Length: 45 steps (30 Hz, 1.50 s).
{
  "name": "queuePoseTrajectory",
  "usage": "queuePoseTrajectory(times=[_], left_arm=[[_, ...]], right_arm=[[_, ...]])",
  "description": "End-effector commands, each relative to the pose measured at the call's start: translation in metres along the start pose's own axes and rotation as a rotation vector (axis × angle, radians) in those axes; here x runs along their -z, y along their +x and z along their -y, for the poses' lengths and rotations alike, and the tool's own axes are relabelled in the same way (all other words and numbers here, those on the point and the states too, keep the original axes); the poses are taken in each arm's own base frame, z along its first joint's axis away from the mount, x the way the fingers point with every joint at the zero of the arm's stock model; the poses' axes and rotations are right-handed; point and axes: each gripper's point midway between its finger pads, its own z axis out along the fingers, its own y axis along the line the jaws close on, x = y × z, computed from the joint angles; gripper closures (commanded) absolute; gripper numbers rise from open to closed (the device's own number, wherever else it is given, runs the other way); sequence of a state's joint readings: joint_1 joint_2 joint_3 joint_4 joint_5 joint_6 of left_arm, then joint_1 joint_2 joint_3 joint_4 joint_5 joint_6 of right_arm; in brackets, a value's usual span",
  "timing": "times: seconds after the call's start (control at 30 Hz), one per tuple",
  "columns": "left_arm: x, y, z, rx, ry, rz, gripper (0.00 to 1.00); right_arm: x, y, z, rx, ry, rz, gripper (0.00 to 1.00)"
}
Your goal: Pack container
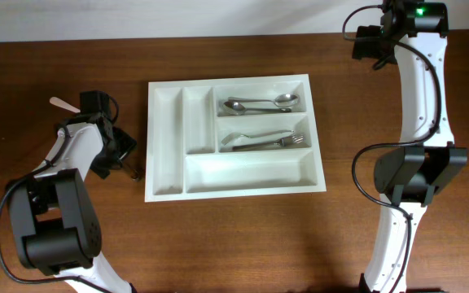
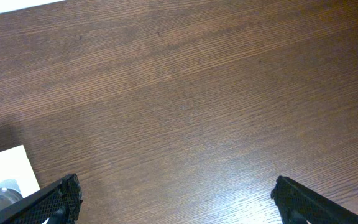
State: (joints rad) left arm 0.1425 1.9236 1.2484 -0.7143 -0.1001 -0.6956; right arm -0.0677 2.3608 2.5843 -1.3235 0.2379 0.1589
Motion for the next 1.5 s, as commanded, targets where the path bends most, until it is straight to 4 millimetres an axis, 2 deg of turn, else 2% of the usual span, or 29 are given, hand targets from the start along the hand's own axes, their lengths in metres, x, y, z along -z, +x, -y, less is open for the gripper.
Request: queuePoseTrajectory(times=[0.0, 0.1, 0.3, 0.57, 0.97, 1.13, 1.2, 1.47], left_arm=[[-0.01, 0.003, 0.0, -0.016, -0.008, -0.027, 0.35], [-0.021, 0.01, -0.003, -0.019, -0.027, -0.061, 0.36], [-0.028, 0.014, -0.004, -0.021, -0.034, -0.081, 0.39], [-0.028, 0.015, -0.005, -0.022, -0.038, -0.086, 0.57], [-0.028, 0.018, -0.007, -0.023, -0.049, -0.099, 0.73], [-0.028, 0.018, -0.007, -0.024, -0.049, -0.1, 0.85], [-0.027, 0.019, -0.008, -0.033, -0.05, -0.104, 0.94], [-0.014, 0.006, 0.001, -0.114, -0.017, -0.065, 0.96]], right_arm=[[0.011, -0.006, 0.001, -0.021, -0.004, 0.029, 0.01], [0.011, -0.006, 0.001, -0.021, -0.004, 0.029, 0.01], [0.011, -0.006, 0.001, -0.021, -0.004, 0.029, 0.01], [0.011, -0.006, 0.001, -0.021, -0.004, 0.029, 0.01], [0.011, -0.006, 0.001, -0.02, -0.004, 0.029, 0.01], [0.011, -0.006, 0.001, -0.021, -0.004, 0.029, 0.01], [0.011, -0.006, 0.001, -0.02, -0.004, 0.029, 0.01], [0.011, -0.006, 0.001, -0.02, -0.004, 0.029, 0.01]])
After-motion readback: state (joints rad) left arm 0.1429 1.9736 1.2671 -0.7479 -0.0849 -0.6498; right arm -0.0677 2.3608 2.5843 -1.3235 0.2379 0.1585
